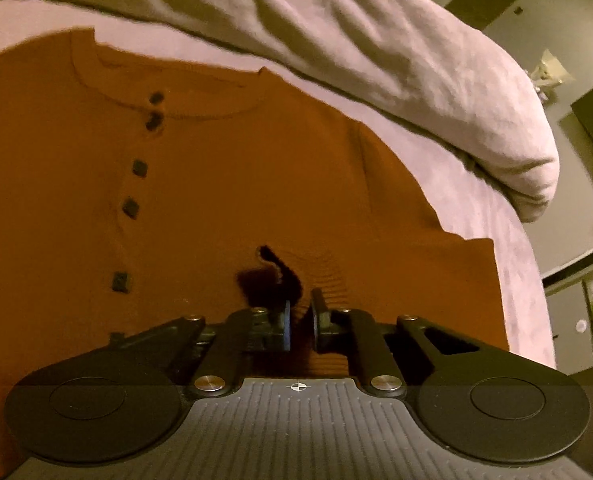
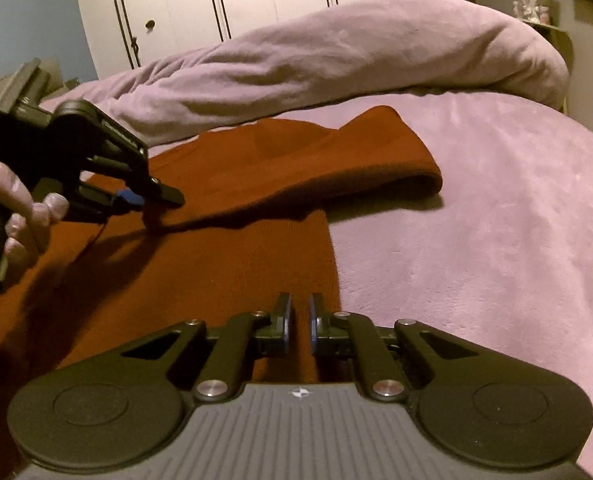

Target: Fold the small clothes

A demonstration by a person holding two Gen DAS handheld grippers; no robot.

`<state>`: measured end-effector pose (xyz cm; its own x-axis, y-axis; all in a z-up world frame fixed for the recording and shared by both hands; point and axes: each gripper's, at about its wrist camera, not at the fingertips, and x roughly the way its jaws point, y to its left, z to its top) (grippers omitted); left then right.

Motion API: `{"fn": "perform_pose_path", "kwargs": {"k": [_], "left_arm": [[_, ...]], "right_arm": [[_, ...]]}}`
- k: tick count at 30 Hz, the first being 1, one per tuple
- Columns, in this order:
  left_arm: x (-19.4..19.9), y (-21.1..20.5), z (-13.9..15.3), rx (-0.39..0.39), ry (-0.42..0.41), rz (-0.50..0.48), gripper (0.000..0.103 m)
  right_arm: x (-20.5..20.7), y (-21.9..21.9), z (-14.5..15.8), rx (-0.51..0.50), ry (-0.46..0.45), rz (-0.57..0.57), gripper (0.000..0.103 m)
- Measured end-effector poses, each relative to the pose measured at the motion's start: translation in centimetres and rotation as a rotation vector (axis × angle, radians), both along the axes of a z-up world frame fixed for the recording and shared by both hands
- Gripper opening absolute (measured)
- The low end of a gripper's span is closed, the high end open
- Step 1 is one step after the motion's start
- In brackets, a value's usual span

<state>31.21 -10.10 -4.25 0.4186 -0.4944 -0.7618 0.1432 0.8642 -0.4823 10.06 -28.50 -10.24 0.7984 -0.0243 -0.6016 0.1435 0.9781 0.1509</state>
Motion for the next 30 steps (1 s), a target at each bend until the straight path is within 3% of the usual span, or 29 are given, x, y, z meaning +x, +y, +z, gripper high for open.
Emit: {"fn": "perform_pose_path", "kwargs": {"k": [6, 9, 13, 16, 20, 25, 27, 30], "left_arm": [[-0.7, 3.1, 3.5, -0.008, -0.115, -0.002, 0.008], [-1.5, 6.6, 5.6, 0.035, -0.195, 0.032, 0.008], [-2.4, 11.5, 7.0, 0.271, -0.313, 0.106, 0.008], [-2.5, 14.2, 6.2, 0.439, -0.323, 0.178, 0.008], [-2.5, 16.6, 4.0, 0.388, -0.244, 0.198, 0.014], [-1.5, 18.1, 2.3, 0.287, -0.200, 0.250, 0.033], [-1.7, 18.1, 1.7, 0.262, -0.175, 0.244, 0.047], [-1.8, 17.9, 1.1, 0.253, -0.169, 0.203, 0.051]], "right_arm": [[0.1, 0.0, 0.2, -0.015, 0.013, 0.005, 0.007], [0.0, 0.0, 0.3, -0.014, 0.017, 0.003, 0.007], [-0.1, 0.1, 0.3, -0.009, 0.016, -0.006, 0.007], [0.0, 0.4, 0.3, -0.016, 0.019, -0.007, 0.007], [0.4, 0.6, 0.4, -0.035, 0.033, 0.010, 0.009], [0.4, -0.2, 0.6, 0.025, 0.030, 0.002, 0.010], [0.3, -0.4, 0.5, 0.048, 0.025, -0.007, 0.010], [0.3, -0.4, 0.7, 0.041, 0.024, -0.005, 0.010]]}}
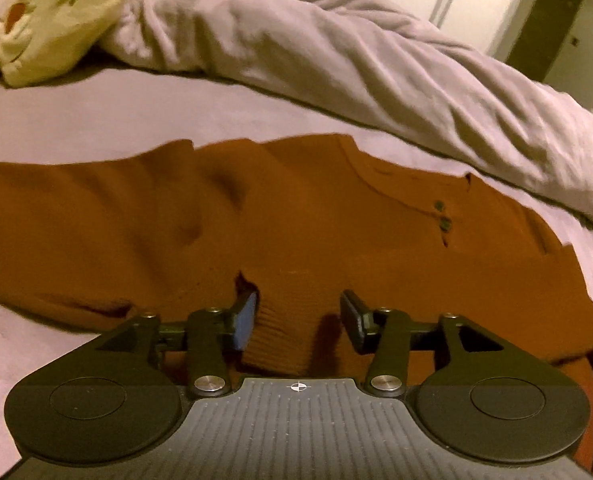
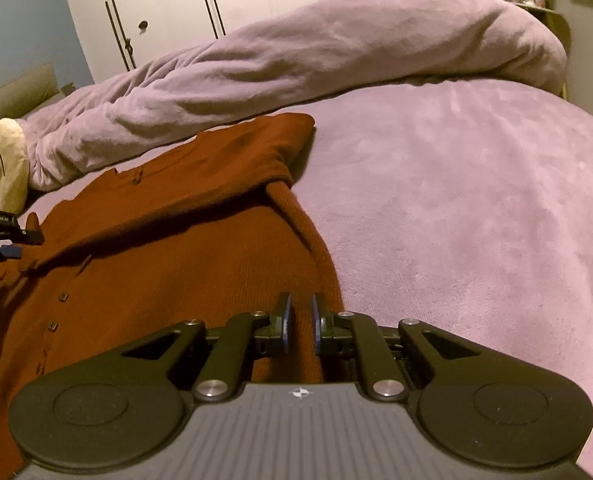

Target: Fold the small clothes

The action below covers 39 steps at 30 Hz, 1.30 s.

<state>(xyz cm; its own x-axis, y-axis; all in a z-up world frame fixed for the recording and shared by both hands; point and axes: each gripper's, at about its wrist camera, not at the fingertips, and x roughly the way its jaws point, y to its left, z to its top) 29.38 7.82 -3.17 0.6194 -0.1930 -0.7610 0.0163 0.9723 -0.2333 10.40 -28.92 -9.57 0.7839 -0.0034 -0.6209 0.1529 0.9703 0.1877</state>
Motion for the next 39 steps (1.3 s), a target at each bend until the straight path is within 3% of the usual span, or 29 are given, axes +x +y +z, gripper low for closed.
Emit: {"fn": "perform_pose_path", "kwargs": {"k": [2, 4, 6, 7, 10, 12, 15, 21, 26, 32, 34, 36, 39], "left_arm": [[-0.2, 0.2, -0.3, -0.042, -0.001, -0.016, 0.050], [-0.2, 0.4, -0.5, -0.098, -0.008, -0.026, 0.043], [0.0, -0.1, -0.4, -0.090, -0.017, -0.030, 0.015], [0.2, -0.4, -0.5, -0.078, -0.019, -0.030, 0.013], [0.5, -0.9, 0.0, -0.058, -0.034, -0.042, 0.010], [0.5, -1.0, 1.0, -0.041, -0.076, -0.041, 0.009], [0.5, -0.5, 2.7, -0.064, -0.134, -0.028, 0.009], [0.6, 1.0, 5.8, -0.084, -0.227, 0.002, 0.008], [0.6, 2.8, 6.4, -0.063, -0.253, 0.041, 0.008], [0.8, 4.8, 4.5, -0.008, -0.214, 0.110, 0.001], [0.8, 5.7, 3.6, -0.025, -0.183, 0.127, 0.001], [0.9, 6.2, 2.5, -0.041, -0.142, 0.129, 0.002], [0.7, 6.2, 1.1, -0.061, -0.093, 0.101, 0.005]], "right_arm": [[0.0, 0.4, 0.7, -0.034, -0.018, -0.013, 0.013], [0.1, 1.1, 1.8, -0.071, -0.062, -0.018, 0.031], [0.8, 1.3, 2.8, -0.039, -0.101, -0.016, 0.035], [1.5, 1.2, 3.1, 0.013, -0.107, -0.010, 0.035], [3.9, 0.1, 3.0, 0.216, -0.096, -0.023, 0.035], [5.5, -0.9, 2.1, 0.404, -0.086, -0.059, 0.034], [7.6, -1.6, 0.5, 0.626, -0.070, -0.099, 0.034], [10.5, -1.7, -1.9, 0.722, -0.082, -0.189, 0.034], [11.8, -2.8, -2.8, 0.869, -0.128, -0.257, 0.036], [12.5, -3.2, -3.1, 0.897, -0.135, -0.276, 0.036], [12.4, -3.3, -3.3, 0.876, -0.125, -0.294, 0.020], [12.5, -3.4, -3.6, 0.834, -0.092, -0.301, 0.012], [12.7, -2.6, -3.2, 0.731, -0.074, -0.271, 0.009]]}}
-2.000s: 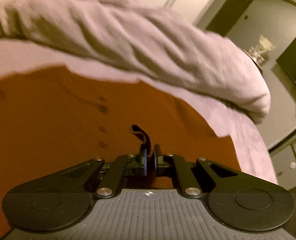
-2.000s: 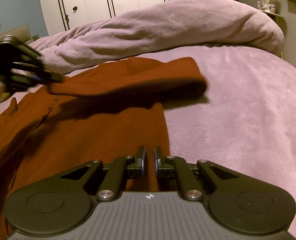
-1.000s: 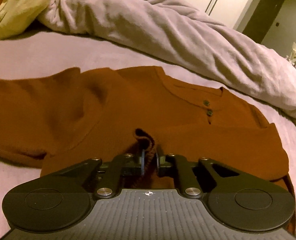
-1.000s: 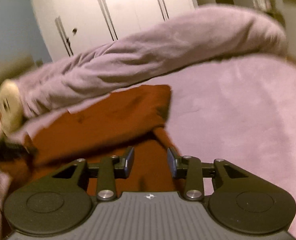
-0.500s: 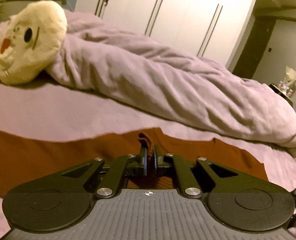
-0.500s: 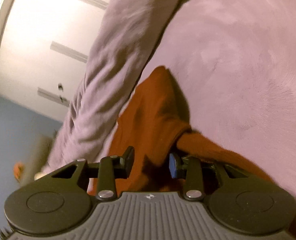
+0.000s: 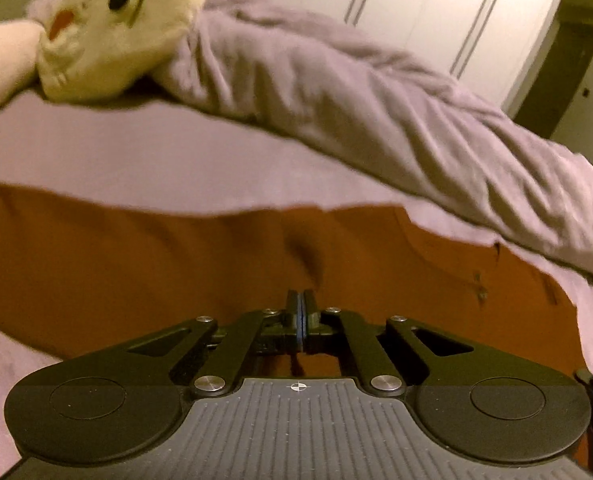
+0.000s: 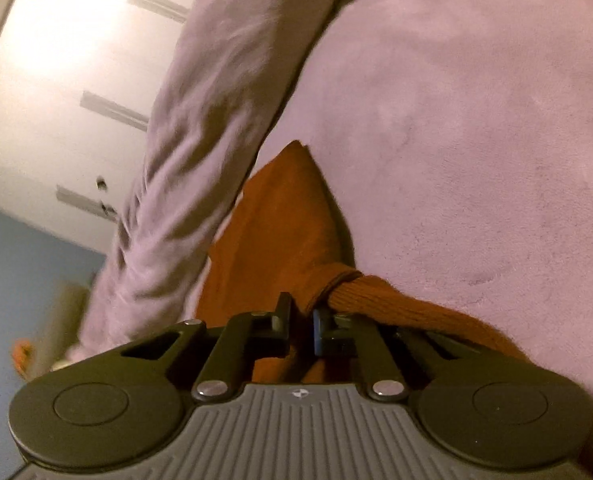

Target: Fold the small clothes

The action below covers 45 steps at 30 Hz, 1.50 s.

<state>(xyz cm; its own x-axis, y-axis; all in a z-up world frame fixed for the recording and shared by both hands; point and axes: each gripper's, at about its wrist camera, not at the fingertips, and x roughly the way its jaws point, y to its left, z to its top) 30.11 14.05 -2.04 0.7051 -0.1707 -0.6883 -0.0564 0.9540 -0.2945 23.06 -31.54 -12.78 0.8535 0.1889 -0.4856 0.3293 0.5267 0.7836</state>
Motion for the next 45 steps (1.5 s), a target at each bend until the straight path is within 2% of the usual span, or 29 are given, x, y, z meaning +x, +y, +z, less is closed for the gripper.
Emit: {"fn": "perform_pose_path", "kwargs": {"k": [1, 3, 5, 8, 10, 12, 16, 18, 20, 23, 24, 26, 29, 37, 42, 45], "left_arm": [[0.0, -0.1, -0.4, -0.007, 0.017, -0.008, 0.007], [-0.1, -0.4, -1.0, -0.009, 0.039, -0.008, 0.025], [-0.2, -0.6, -1.3, -0.039, 0.048, -0.024, 0.035], [-0.1, -1.0, -1.7, -0.078, 0.064, -0.047, 0.043], [0.1, -1.0, -2.1, -0.110, 0.078, -0.052, 0.040], [0.3, -1.2, -2.2, -0.116, 0.090, -0.051, 0.010], [0.2, -2.3, -2.1, -0.058, 0.086, -0.063, 0.007], [-0.1, -2.5, -1.5, -0.031, 0.047, -0.061, 0.006], [-0.3, -2.2, -0.6, -0.037, 0.008, -0.047, 0.006], [-0.4, -1.3, 0.1, -0.059, -0.012, -0.027, 0.006], [-0.4, -1.1, 0.2, -0.058, -0.012, -0.022, 0.006], [-0.5, -0.8, 0.2, -0.053, -0.009, -0.017, 0.006], [-0.6, -0.7, 0.0, -0.036, 0.001, -0.018, 0.006], [-0.4, -0.7, -0.5, -0.017, 0.028, -0.013, 0.006], [-0.1, -0.4, -0.8, -0.004, 0.042, -0.011, 0.006], [0.1, -0.4, -1.3, 0.047, 0.054, 0.000, 0.005]], "right_arm": [[0.1, 0.4, 0.2, -0.037, 0.006, 0.014, 0.009], [0.3, 0.8, 0.5, -0.082, 0.012, 0.031, 0.009], [0.5, 1.0, 0.6, -0.104, 0.014, 0.039, 0.009], [0.7, 0.8, 0.6, -0.118, 0.015, 0.048, 0.009], [0.8, 0.9, 0.7, -0.139, 0.016, 0.057, 0.009], [0.8, 1.0, 0.8, -0.155, 0.019, 0.061, 0.009], [0.9, 1.7, 1.1, -0.214, 0.027, 0.068, 0.008], [1.2, 2.4, 1.5, -0.280, 0.040, 0.084, 0.007], [1.2, 2.9, 2.1, -0.325, 0.047, 0.102, 0.007], [0.9, 2.9, 2.5, -0.329, 0.028, 0.121, 0.008], [0.8, 2.8, 2.5, -0.317, 0.024, 0.124, 0.013], [0.3, 2.1, 2.2, -0.263, 0.015, 0.102, 0.017], [-0.2, 1.4, 1.9, -0.219, 0.007, 0.077, 0.017], [0.6, 3.5, 2.9, -0.401, 0.056, 0.122, 0.007], [0.0, 4.4, 4.0, -0.449, 0.019, 0.118, 0.006], [0.4, 4.8, 3.1, -0.511, 0.077, 0.132, 0.006]]}}
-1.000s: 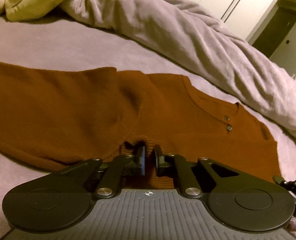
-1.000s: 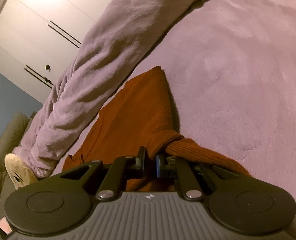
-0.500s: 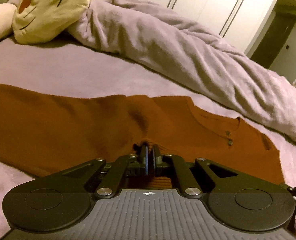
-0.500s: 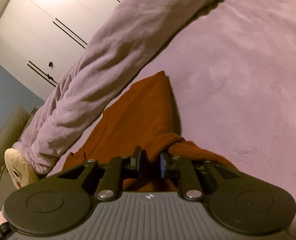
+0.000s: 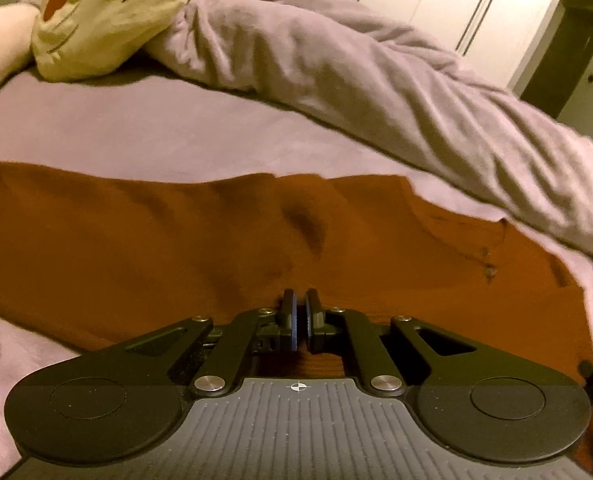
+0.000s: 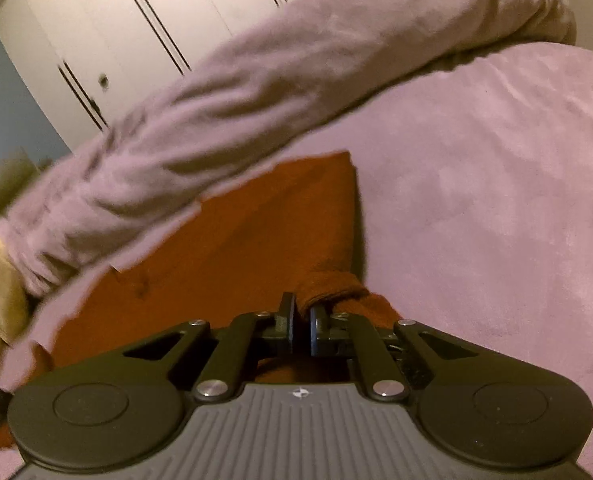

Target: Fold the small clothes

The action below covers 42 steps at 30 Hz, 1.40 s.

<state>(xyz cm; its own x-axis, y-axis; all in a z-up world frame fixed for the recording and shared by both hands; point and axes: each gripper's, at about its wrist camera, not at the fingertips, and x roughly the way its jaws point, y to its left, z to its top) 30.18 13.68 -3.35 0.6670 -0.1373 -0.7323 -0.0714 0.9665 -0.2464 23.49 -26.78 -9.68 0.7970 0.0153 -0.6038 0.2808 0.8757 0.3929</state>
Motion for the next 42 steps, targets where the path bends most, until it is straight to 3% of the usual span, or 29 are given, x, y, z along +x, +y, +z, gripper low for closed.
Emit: {"fn": "perform_pose_path", "kwargs": {"k": [2, 5, 7, 8, 9, 11, 13, 15, 20, 25, 31, 35, 36, 39, 42], "left_arm": [[0.2, 0.2, -0.8, 0.043, 0.022, 0.001, 0.004], [-0.3, 1.5, -1.1, -0.006, 0.029, 0.009, 0.005], [-1.2, 2.4, -0.5, -0.030, 0.001, 0.024, 0.011], [-1.6, 3.1, -0.3, -0.039, -0.008, 0.037, 0.029], [-2.1, 3.8, -0.2, -0.046, -0.015, 0.054, 0.058], [-3.3, 5.9, -0.1, -0.062, -0.037, 0.114, 0.086], [-4.8, 9.0, -0.1, -0.085, -0.073, 0.178, 0.087], [-5.9, 12.1, -0.2, -0.091, -0.084, 0.266, 0.088], [-7.6, 22.0, -1.0, -0.157, -0.077, 0.574, 0.086], [-6.9, 27.3, -1.5, -0.177, -0.093, 0.688, 0.077], [-6.0, 29.4, -2.6, -0.265, -0.160, 0.771, 0.072], [-5.7, 30.6, -3.7, -0.353, -0.184, 0.845, 0.031], [-5.8, 31.0, -4.1, -0.391, -0.186, 0.870, 0.025], [-6.3, 31.7, -4.4, -0.455, -0.196, 0.894, 0.016], [-6.3, 30.9, -3.4, -0.384, -0.192, 0.843, 0.014]], "right_arm": [[0.1, 0.5, -0.8, -0.090, 0.005, 0.023, 0.004], [0.4, 1.9, -0.9, -0.229, 0.013, 0.081, 0.004], [0.6, 2.4, 0.0, -0.274, 0.042, 0.110, 0.010], [0.5, 2.6, 0.4, -0.288, 0.051, 0.115, 0.011], [0.2, 2.8, 0.8, -0.299, 0.055, 0.114, 0.015], [-1.0, 3.5, 1.4, -0.314, 0.041, 0.117, 0.026], [-2.6, 4.7, 1.8, -0.330, 0.019, 0.134, 0.053], [-4.6, 5.9, 1.9, -0.346, -0.012, 0.160, 0.062], [-7.8, 7.6, 1.7, -0.368, -0.030, 0.161, 0.063], [-7.7, 7.2, 1.1, -0.332, 0.027, 0.108, 0.063], [-7.0, 7.6, 1.3, -0.326, 0.034, 0.113, 0.068], [-6.8, 8.1, 0.9, -0.335, 0.043, 0.116, 0.069], [-6.8, 8.2, 0.9, -0.340, 0.042, 0.119, 0.069], [-6.8, 8.2, 0.9, -0.343, 0.042, 0.125, 0.070], [-6.7, 7.9, 0.9, -0.339, 0.043, 0.122, 0.070]]}}
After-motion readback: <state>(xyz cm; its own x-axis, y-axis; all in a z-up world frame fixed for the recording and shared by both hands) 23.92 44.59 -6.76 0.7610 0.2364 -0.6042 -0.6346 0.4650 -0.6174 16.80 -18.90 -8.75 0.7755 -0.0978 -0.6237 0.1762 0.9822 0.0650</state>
